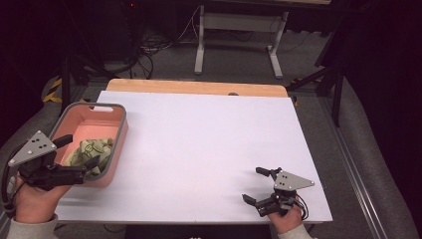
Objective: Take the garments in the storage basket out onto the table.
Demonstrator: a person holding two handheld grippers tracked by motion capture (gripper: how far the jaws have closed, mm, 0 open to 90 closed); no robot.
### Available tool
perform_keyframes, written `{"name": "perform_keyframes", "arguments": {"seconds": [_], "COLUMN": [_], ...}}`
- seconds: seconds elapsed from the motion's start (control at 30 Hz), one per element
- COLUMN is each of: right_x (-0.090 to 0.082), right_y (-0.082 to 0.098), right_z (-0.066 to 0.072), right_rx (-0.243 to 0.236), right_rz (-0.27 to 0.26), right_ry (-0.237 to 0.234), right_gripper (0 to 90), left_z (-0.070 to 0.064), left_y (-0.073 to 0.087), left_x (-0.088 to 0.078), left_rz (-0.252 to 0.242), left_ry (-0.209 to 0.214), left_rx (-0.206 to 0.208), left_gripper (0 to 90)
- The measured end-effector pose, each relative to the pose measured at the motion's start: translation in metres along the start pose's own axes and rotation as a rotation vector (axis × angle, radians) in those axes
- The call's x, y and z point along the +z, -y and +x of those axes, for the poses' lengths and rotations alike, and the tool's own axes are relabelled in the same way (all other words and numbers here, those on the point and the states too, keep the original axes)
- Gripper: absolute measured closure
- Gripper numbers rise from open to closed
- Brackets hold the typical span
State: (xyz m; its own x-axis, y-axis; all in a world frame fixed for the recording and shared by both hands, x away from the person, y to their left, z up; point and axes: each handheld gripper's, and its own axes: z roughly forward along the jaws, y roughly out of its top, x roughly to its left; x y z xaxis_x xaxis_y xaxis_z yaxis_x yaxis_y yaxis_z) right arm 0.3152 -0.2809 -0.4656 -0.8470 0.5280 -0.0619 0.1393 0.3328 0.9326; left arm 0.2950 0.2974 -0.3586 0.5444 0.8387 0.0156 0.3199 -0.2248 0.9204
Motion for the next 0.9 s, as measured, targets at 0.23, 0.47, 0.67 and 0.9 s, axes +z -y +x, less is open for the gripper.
{"name": "perform_keyframes", "arguments": {"seconds": [0.23,0.47,0.67,0.9], "right_x": [-0.001,-0.001,-0.001,-0.001], "right_y": [0.000,0.001,0.001,0.001], "right_z": [-0.001,-0.001,-0.001,-0.001], "right_rx": [0.003,0.007,0.007,0.008], "right_rz": [-0.004,-0.004,-0.002,-0.002], "right_ry": [0.000,-0.001,-0.001,-0.003], "right_gripper": [0.2,0.2,0.2,0.2], "left_z": [0.008,0.014,0.016,0.021], "left_y": [0.010,0.019,0.025,0.031], "left_x": [0.008,0.013,0.018,0.026], "left_rz": [0.066,0.114,0.139,0.171], "left_ry": [0.003,0.003,0.009,0.014], "left_rx": [0.017,0.016,0.006,-0.021], "left_gripper": [1.1,0.4,0.2,0.2]}}
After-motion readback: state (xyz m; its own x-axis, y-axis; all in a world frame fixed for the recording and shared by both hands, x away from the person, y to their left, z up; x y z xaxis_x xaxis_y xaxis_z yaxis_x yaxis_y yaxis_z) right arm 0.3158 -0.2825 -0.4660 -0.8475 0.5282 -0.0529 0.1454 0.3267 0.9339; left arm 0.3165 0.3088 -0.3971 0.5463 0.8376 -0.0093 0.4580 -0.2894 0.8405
